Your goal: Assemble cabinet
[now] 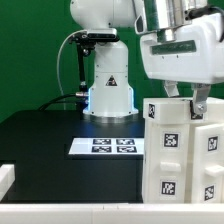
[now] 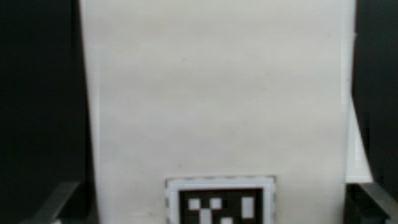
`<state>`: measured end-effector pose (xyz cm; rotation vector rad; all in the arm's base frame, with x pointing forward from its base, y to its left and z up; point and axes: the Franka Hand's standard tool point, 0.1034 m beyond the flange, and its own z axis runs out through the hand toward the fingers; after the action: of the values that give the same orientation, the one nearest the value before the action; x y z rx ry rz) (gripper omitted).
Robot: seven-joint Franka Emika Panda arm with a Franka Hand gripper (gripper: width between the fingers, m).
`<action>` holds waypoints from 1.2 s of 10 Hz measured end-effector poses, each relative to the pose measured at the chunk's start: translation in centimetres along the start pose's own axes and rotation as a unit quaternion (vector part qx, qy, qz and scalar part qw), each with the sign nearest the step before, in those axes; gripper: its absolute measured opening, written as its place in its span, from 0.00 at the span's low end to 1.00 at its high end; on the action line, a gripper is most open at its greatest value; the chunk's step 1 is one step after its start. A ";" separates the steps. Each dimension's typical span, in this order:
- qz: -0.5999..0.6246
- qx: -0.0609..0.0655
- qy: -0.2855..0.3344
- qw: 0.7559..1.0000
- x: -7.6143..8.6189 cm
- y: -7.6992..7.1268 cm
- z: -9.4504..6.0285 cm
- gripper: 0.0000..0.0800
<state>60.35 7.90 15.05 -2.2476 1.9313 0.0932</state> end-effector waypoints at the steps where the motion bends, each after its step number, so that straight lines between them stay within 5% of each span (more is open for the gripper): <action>1: 0.032 0.001 -0.003 0.999 -0.1 0.0 0.0 0.69; 7: 0.102 0.005 -0.024 0.995 -0.1 -0.1 0.0 0.69; 8: 0.098 0.007 -0.024 0.995 -0.1 -0.2 -0.3 0.93; 12: 0.085 0.036 -0.042 0.995 -0.7 -1.3 -3.9 1.00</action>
Offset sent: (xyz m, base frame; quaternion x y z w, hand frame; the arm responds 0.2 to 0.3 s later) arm 0.0038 -0.0075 -0.0002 0.0203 -0.0520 0.2159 0.9748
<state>61.24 8.08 19.11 -1.9978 2.0442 0.1340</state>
